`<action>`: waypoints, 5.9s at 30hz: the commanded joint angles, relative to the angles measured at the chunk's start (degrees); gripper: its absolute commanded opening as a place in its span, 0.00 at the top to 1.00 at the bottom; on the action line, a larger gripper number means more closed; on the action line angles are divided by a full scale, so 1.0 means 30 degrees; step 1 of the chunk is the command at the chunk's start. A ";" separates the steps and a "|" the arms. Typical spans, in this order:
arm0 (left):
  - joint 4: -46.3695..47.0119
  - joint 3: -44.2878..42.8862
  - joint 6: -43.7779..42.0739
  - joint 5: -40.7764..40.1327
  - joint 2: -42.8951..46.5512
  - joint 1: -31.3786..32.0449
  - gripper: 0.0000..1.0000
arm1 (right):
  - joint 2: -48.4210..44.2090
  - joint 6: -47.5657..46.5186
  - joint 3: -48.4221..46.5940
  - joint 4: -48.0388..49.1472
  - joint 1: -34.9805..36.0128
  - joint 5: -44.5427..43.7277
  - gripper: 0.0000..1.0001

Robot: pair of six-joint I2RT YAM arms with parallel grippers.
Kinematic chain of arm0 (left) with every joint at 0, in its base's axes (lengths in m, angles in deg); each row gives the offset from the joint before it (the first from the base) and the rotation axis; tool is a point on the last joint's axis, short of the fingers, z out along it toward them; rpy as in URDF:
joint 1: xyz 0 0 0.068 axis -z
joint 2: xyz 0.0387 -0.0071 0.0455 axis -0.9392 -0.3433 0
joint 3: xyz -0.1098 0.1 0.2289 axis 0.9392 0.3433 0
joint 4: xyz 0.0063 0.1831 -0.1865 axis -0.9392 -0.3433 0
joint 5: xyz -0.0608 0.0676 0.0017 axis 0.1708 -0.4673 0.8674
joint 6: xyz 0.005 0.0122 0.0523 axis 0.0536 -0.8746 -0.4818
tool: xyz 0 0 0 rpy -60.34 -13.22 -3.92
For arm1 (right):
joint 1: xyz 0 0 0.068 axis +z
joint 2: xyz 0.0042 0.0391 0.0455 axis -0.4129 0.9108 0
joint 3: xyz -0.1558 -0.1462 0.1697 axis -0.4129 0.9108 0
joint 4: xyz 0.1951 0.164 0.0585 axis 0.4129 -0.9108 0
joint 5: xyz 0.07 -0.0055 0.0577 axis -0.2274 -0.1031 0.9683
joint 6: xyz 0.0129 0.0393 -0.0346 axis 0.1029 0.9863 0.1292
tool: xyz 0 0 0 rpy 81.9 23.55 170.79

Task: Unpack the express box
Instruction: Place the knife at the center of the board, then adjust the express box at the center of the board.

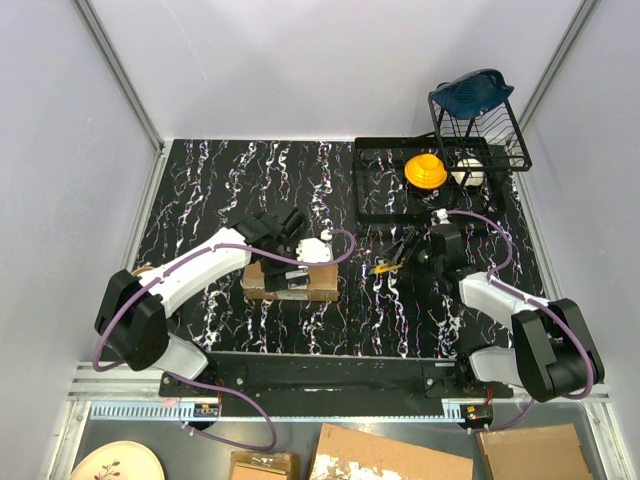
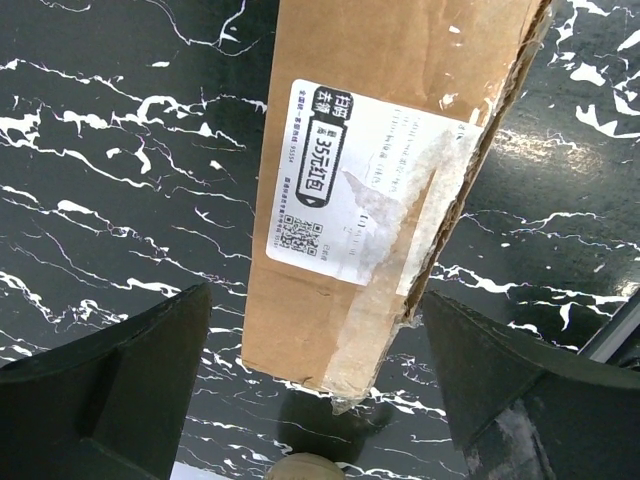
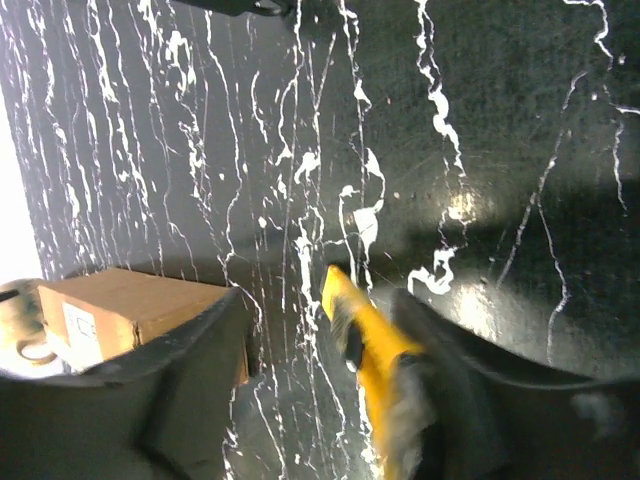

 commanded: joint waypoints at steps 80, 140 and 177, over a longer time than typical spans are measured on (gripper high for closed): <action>0.1181 -0.1107 0.0721 0.4314 -0.2173 -0.3882 0.18 | 0.4030 -2.7186 -0.6923 -0.0415 1.6622 0.0161 0.48; 0.0887 -0.0609 0.0369 0.4872 -0.1822 -0.4087 0.23 | 0.7195 -2.5226 -0.6132 0.1376 1.6212 -0.0105 0.64; -0.0371 -0.1574 0.0545 0.5750 -0.0626 -0.4350 0.24 | 0.9275 -2.3116 -0.6395 0.0731 1.6095 -0.0250 0.76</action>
